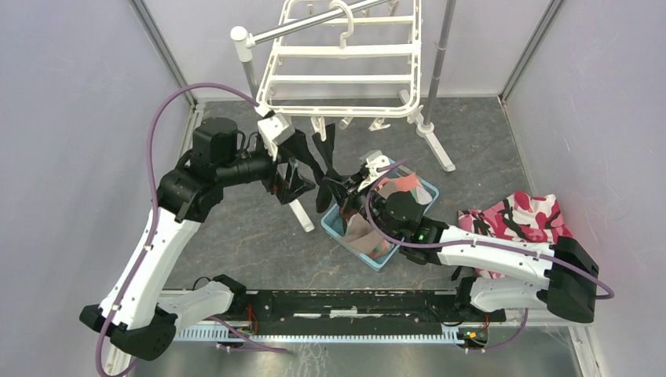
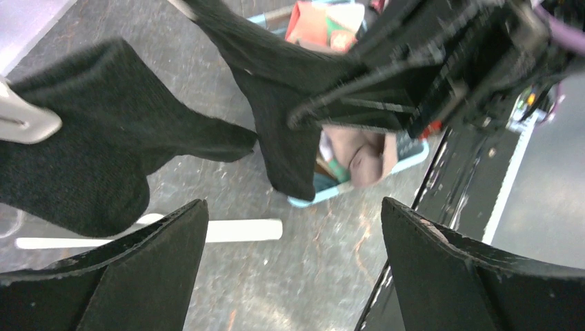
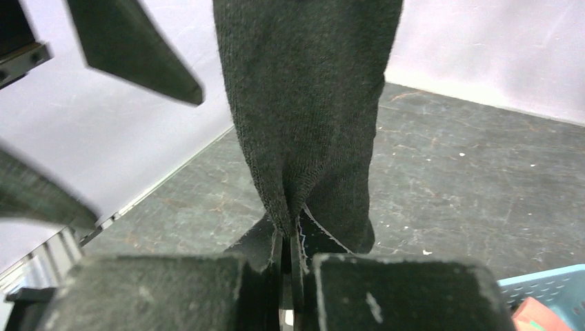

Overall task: Remove the socks clipped to the hanger
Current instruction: Remove the sock from the hanger.

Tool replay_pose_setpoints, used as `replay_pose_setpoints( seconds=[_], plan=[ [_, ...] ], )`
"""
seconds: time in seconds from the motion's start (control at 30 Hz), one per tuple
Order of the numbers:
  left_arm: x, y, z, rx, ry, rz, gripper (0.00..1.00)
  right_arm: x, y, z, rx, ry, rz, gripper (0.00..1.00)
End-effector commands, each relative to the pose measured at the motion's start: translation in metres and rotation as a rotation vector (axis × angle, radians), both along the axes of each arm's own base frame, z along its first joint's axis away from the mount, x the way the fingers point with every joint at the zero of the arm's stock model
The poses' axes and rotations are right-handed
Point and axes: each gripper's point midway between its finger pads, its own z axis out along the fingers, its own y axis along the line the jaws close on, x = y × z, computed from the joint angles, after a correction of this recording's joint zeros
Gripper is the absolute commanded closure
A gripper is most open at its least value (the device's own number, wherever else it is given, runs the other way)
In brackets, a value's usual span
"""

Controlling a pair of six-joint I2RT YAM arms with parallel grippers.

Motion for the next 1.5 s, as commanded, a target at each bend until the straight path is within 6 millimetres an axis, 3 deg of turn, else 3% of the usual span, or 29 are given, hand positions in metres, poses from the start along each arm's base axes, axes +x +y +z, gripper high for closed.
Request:
replay_pose_setpoints(
  seconds=[0.0, 0.17, 0.37, 0.57, 0.97, 1.47],
  plan=[
    [0.017, -0.024, 0.057, -0.25, 0.033, 0.056, 0.0, -0.014, 0.005, 0.003, 0.018, 0.031, 0.058, 0.99],
    [0.029, -0.037, 0.078, -0.338, 0.061, 0.056, 0.0, -0.02, 0.016, 0.007, 0.01, 0.036, 0.084, 0.98],
    [0.058, -0.032, 0.096, -0.361, 0.024, 0.182, 0.0, -0.021, 0.033, 0.02, 0.01, 0.021, 0.11, 0.97],
    [0.075, -0.023, 0.087, -0.324, -0.004, 0.266, 0.07, -0.021, 0.043, 0.028, 0.018, 0.013, 0.127, 0.95],
    [0.086, -0.016, 0.083, -0.284, -0.062, 0.311, 0.17, -0.033, 0.067, 0.034, 0.045, 0.02, 0.211, 0.92],
    [0.096, -0.022, 0.078, -0.307, -0.046, 0.321, 0.3, -0.043, 0.083, 0.048, 0.066, 0.005, 0.263, 0.91]
  ],
)
